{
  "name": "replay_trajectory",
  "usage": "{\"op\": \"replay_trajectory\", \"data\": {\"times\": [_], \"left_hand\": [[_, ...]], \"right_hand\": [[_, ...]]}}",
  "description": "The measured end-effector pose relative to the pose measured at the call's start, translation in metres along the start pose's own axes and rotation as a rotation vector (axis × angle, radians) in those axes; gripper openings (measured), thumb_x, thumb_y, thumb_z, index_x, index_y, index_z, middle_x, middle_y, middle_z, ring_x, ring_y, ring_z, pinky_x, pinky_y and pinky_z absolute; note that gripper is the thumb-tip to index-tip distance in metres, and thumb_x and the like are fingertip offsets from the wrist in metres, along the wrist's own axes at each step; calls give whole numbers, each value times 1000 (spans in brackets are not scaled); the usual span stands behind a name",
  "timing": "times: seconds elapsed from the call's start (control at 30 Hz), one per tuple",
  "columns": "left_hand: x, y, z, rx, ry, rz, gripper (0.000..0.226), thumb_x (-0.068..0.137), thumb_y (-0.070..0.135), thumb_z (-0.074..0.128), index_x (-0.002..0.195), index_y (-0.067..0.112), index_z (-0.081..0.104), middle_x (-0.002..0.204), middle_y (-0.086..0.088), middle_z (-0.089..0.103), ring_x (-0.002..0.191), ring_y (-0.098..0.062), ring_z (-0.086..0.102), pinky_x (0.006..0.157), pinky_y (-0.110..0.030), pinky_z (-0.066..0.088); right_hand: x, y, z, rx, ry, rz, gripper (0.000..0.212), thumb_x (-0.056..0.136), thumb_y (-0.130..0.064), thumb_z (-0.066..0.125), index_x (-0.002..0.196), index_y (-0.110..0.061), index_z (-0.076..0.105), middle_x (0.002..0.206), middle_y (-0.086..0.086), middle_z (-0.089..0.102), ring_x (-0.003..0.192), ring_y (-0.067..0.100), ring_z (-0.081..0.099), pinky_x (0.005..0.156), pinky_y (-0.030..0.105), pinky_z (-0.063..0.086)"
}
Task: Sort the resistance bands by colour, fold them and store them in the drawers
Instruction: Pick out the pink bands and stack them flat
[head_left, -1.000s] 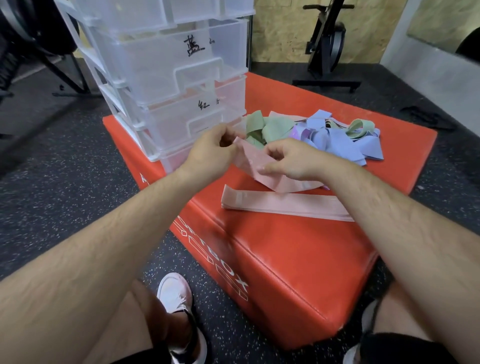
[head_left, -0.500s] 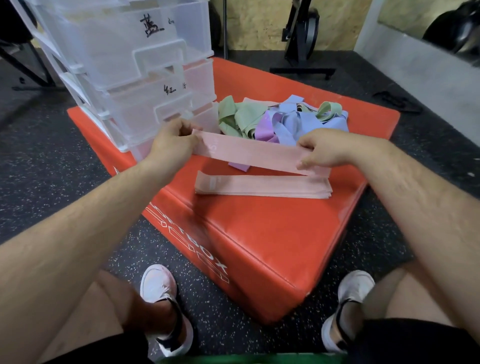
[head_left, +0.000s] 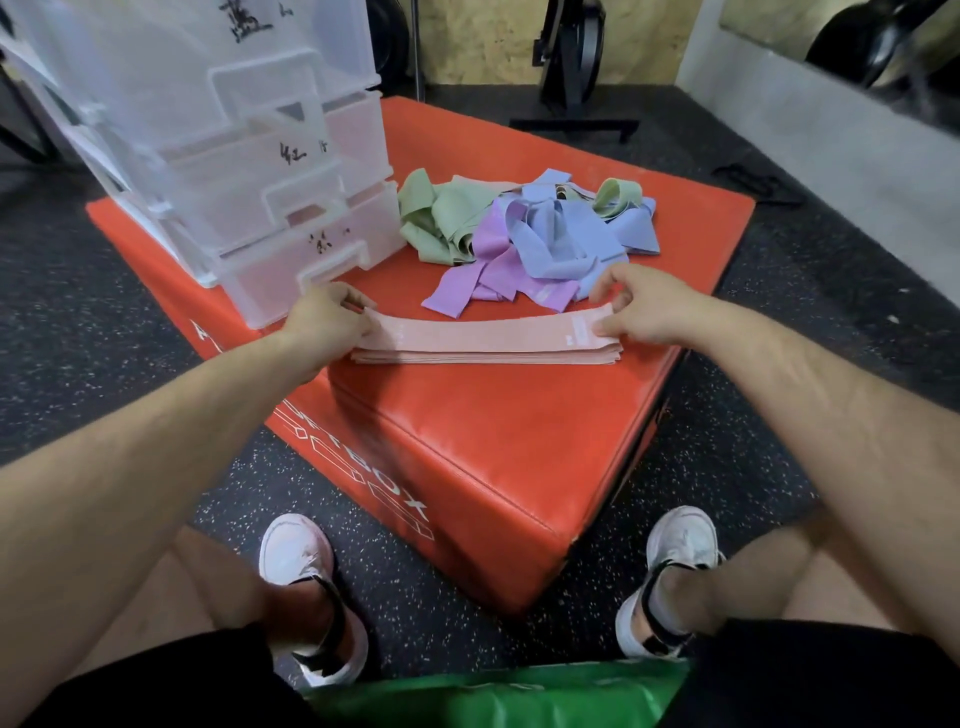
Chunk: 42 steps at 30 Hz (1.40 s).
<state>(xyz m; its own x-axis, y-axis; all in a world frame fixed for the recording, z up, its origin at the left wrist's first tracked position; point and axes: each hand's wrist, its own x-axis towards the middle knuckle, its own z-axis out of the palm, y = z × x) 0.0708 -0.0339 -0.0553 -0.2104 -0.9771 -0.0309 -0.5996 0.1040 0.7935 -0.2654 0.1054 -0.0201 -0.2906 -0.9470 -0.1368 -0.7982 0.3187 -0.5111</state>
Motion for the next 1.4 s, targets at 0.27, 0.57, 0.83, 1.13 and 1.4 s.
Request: {"op": "replay_trajectory", "data": {"times": [0.27, 0.57, 0.83, 1.13, 1.4], "left_hand": [[-3, -12, 5, 192, 13, 142, 16, 86, 14, 71, 97, 17, 60, 79, 2, 56, 75, -17, 52, 61, -27, 39], [0, 3, 2, 447, -28, 248, 8, 82, 15, 67, 90, 17, 67, 104, -6, 47, 101, -22, 49, 88, -28, 39], [19, 80, 35, 275, 31, 503, 11, 79, 12, 66, 89, 14, 69, 98, -5, 58, 97, -24, 57, 85, -28, 44], [77, 126, 82, 267, -18, 494, 32, 88, 25, 66, 117, 14, 65, 121, -7, 57, 115, -25, 53, 100, -35, 39], [144, 142, 102, 338, -40, 458, 45, 93, 30, 50, 135, 17, 53, 141, -2, 51, 129, -25, 46, 103, -37, 38]], "right_hand": [[-3, 3, 16, -123, 9, -17, 10, 82, -15, 72, 82, -24, 72, 78, -4, 64, 60, 9, 55, 55, 23, 38], [-5, -8, 17, -242, 58, -49, 10, 80, -26, 64, 84, -35, 69, 103, -1, 47, 80, 13, 54, 75, 30, 45], [25, -63, 11, -210, 134, -205, 27, 95, -32, 52, 119, -29, 64, 117, -3, 55, 105, 20, 57, 94, 39, 48], [107, -77, 4, -105, 212, -177, 33, 95, -19, 44, 121, -25, 64, 117, 2, 67, 109, 26, 60, 90, 41, 51], [207, -86, -9, -273, 350, -132, 38, 97, -15, 39, 122, -27, 65, 129, -3, 60, 123, 27, 43, 100, 39, 33]]}}
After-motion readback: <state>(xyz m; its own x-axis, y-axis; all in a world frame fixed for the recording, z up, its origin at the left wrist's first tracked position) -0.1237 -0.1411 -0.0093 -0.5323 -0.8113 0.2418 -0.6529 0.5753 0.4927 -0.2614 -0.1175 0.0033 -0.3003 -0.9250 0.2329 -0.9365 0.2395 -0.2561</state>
